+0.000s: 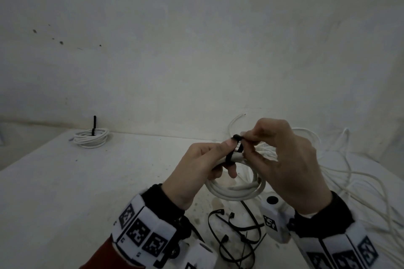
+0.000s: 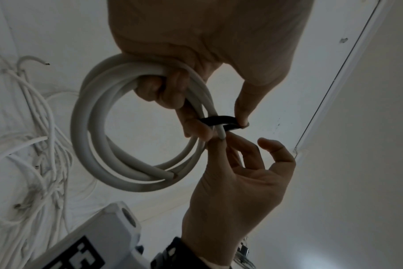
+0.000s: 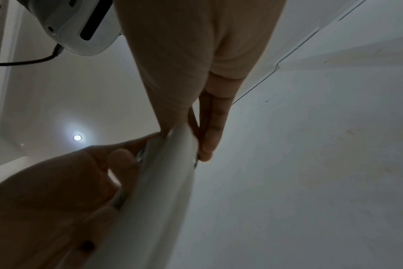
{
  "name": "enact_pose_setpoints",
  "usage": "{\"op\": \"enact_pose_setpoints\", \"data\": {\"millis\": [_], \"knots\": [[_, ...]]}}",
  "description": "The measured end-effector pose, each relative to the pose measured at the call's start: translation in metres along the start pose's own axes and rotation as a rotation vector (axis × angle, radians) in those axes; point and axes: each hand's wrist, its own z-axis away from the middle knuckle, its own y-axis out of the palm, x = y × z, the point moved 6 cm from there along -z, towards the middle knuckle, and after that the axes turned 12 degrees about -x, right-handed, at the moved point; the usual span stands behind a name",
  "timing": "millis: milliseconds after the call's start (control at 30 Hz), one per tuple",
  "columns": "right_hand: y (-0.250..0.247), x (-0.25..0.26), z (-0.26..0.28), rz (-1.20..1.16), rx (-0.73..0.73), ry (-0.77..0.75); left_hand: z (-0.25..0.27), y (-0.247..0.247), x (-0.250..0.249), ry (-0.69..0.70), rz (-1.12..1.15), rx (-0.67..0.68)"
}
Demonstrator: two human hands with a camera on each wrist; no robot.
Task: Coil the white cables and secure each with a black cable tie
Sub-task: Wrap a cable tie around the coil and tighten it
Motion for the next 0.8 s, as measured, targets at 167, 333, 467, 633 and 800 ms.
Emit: {"op": "enact_pose_setpoints", "data": {"millis": [167, 333, 467, 633, 800], "knots": [[0.0, -0.011, -0.003, -0.139, 0.027, 0.169, -0.002, -0.003, 0.001, 0.015, 0.025, -0.024], [0.004, -0.022, 0.001, -0.274, 0.008, 0.363, -0.004, -0.007, -0.001, 0.036, 0.023, -0.02], [0.007, -0.025, 0.005, -0.322, -0.061, 0.446, -0.005, -0.007, -0.001, 0.051, 0.006, -0.024], [0.008, -0.02, 0.008, -0.275, -0.104, 0.344, -0.005, -0.004, 0.001, 0.037, 0.042, -0.029], [0.01, -0.029, 0.007, -0.281, -0.025, 0.398, -0.007, -0.011, -0.003, 0.081, -0.049, -0.103]]}}
